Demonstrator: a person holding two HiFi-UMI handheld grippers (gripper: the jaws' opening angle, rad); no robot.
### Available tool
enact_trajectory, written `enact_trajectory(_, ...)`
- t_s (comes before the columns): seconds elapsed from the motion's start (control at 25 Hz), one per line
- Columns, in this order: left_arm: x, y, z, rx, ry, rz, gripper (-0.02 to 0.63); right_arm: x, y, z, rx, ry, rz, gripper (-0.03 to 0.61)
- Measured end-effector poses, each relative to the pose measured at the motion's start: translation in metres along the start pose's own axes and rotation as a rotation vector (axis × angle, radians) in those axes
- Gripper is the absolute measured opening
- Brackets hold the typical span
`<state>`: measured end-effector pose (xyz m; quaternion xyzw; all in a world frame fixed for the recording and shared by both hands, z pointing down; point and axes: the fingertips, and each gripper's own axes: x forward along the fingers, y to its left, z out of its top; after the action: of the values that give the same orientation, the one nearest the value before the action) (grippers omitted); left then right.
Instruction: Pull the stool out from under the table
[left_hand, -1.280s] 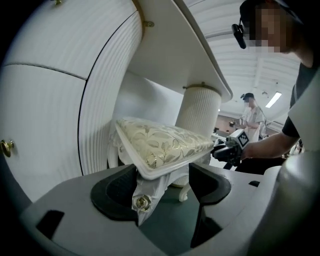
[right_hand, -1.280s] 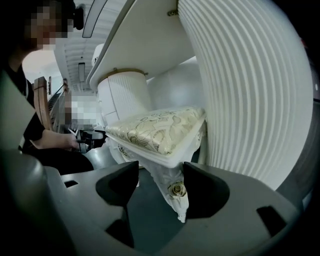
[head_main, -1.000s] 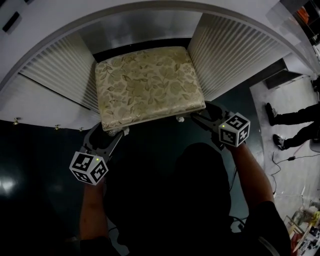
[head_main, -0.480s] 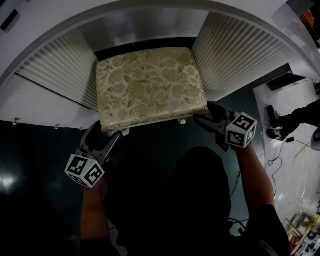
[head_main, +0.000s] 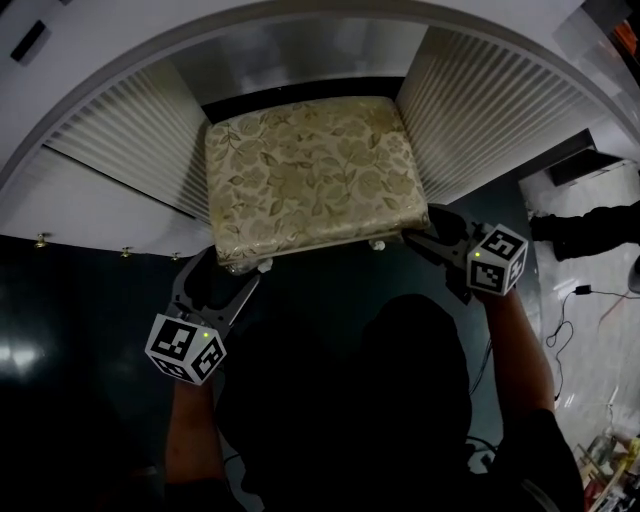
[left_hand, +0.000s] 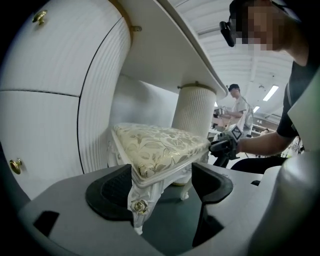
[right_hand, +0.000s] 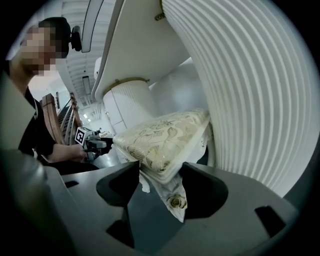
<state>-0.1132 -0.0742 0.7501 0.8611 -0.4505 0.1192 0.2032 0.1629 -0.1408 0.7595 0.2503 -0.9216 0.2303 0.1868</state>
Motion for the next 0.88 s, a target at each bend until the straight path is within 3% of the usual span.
enact_trajectory(0.24, -0.010, -0.015, 0.005, 0.146, 0.113, -0.092, 0.348, 0.005, -0.011, -0.006, 0.067, -0.130, -0.010, 0.245)
enact_trajectory(0.44, -0.008, -0.008, 0.001, 0.216, 0.159, -0.058, 0.348, 0.011, -0.008, -0.008, 0.038, -0.098, 0.019, 0.245)
enact_trajectory(0.64, -0.004, -0.004, 0.001, 0.171, 0.074, 0.008, 0.348, 0.005, -0.006, -0.006, -0.006, -0.083, 0.067, 0.245)
enact_trajectory(0.76, 0.000, -0.003, -0.005, 0.170, 0.071, 0.002, 0.348, 0.007, -0.009, -0.007, -0.022, -0.083, 0.076, 0.245)
enact_trajectory(0.88, -0.001, 0.002, -0.004, 0.062, 0.008, -0.018, 0.348, 0.007, -0.008, -0.010, -0.052, -0.055, 0.119, 0.245)
